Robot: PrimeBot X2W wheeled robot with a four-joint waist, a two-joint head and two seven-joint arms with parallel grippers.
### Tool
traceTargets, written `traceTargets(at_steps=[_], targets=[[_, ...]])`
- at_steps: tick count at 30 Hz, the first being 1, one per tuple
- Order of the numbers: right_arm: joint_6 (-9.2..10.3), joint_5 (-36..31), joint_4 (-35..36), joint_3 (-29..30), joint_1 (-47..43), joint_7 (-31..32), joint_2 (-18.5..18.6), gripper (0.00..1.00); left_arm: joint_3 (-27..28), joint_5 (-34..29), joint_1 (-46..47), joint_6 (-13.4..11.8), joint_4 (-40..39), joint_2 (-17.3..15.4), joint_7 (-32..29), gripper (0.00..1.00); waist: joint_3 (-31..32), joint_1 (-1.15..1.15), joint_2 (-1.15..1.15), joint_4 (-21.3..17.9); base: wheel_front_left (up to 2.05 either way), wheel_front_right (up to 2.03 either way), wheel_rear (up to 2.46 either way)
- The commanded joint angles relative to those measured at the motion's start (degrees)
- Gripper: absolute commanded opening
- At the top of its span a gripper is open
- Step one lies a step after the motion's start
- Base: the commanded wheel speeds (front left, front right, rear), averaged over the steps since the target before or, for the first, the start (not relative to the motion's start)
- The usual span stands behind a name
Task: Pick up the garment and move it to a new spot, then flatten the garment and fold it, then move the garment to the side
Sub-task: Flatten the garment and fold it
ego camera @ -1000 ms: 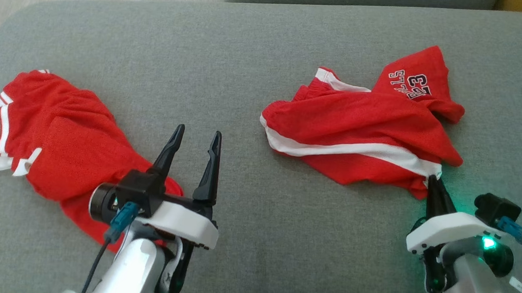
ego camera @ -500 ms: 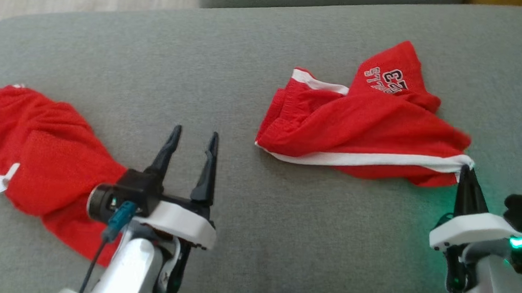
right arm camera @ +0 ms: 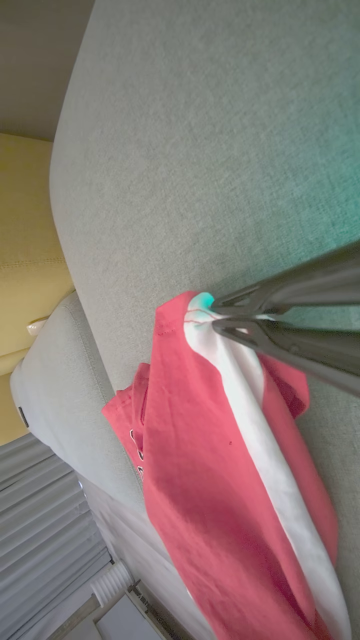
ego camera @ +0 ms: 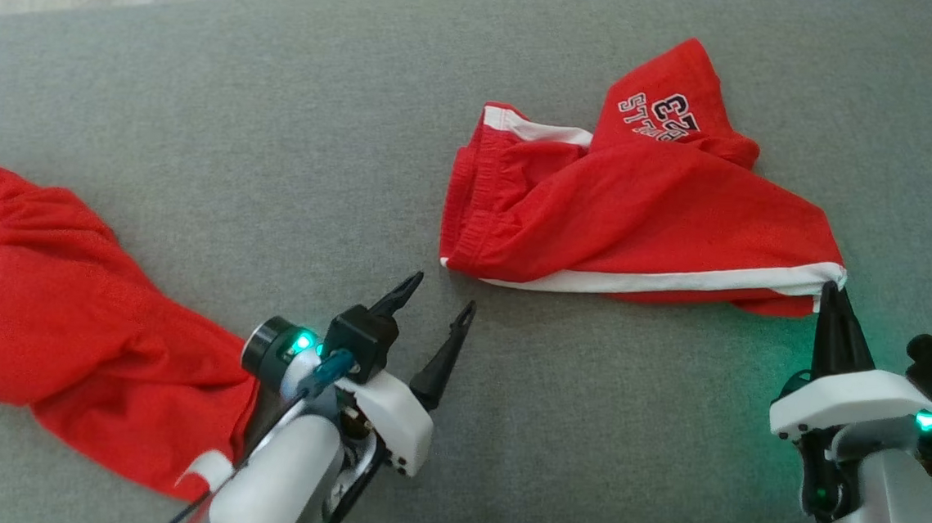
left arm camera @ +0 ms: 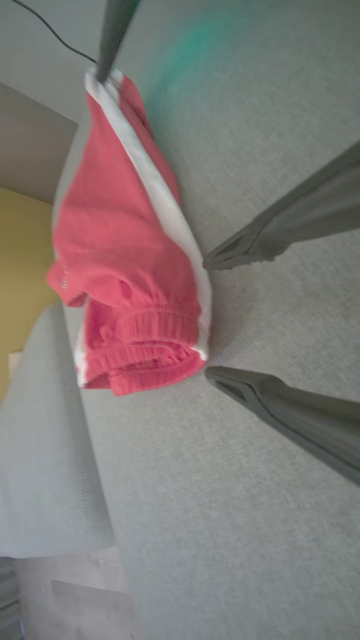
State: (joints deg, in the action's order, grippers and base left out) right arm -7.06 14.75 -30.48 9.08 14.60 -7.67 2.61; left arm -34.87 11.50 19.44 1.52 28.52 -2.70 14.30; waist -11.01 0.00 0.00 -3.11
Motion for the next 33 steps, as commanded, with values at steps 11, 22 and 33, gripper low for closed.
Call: traceTargets(at_steps=[11,22,33], targets=[[-0.43,1.6,3.6,-3.6,0.8,1.0,0.3,0.00,-1.5,-1.0,10.4,-1.7,10.4,-0.2,0.7,1.00,-2.5,0.00,0.00,-2.7,0.00,0.00,0.00],[-0.43,2.6,4.2,-5.1,1.3,1.0,0.3,0.00,-3.8,0.4,14.1,-2.2,12.9,-0.2,0.7,1.00,-4.1,0.00,0.00,-4.5,0.00,0.00,0.00],[-0.43,2.4,4.3,-4.6,1.9,0.9,0.3,0.00,-5.2,2.1,14.5,-0.4,11.0,-0.2,0.7,0.00,-4.4,0.00,0.00,-3.8,0.00,0.00,0.00]])
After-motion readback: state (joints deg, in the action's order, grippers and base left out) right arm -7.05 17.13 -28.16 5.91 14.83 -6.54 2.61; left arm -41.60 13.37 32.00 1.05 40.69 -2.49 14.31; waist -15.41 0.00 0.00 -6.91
